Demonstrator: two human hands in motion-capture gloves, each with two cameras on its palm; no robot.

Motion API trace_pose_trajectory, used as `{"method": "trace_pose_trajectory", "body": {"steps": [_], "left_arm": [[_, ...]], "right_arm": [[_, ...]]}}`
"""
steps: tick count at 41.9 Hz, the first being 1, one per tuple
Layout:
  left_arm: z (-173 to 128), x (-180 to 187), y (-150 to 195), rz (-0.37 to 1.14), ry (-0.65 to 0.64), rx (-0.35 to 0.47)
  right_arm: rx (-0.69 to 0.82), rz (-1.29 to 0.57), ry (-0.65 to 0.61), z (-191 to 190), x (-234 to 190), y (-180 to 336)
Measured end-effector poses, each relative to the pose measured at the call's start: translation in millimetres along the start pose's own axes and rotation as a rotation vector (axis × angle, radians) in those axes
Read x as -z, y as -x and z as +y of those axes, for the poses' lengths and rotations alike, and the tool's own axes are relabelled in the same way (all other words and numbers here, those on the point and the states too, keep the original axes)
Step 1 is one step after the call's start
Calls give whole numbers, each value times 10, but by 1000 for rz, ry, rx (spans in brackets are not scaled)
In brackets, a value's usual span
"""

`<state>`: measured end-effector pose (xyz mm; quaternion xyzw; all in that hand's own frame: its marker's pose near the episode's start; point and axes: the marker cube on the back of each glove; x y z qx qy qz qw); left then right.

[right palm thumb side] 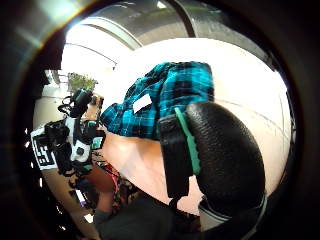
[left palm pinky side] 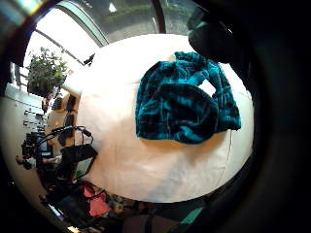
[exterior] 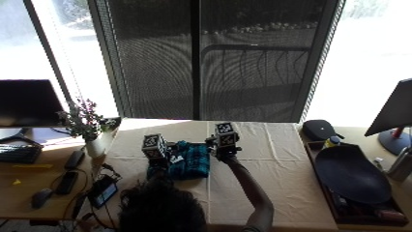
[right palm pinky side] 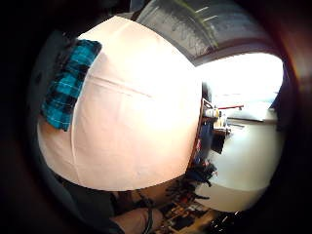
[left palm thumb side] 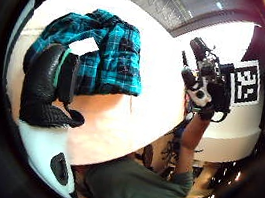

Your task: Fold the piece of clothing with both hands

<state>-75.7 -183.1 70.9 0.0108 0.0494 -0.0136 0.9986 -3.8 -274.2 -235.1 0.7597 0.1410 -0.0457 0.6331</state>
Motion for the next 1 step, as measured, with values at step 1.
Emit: {"method": "trace_pose_trajectory", "body": {"steps": [1], "left_arm": [[-4,-9,9,-13,3,9]], "right_arm": [[1,0,0,22,-13,-15]]}}
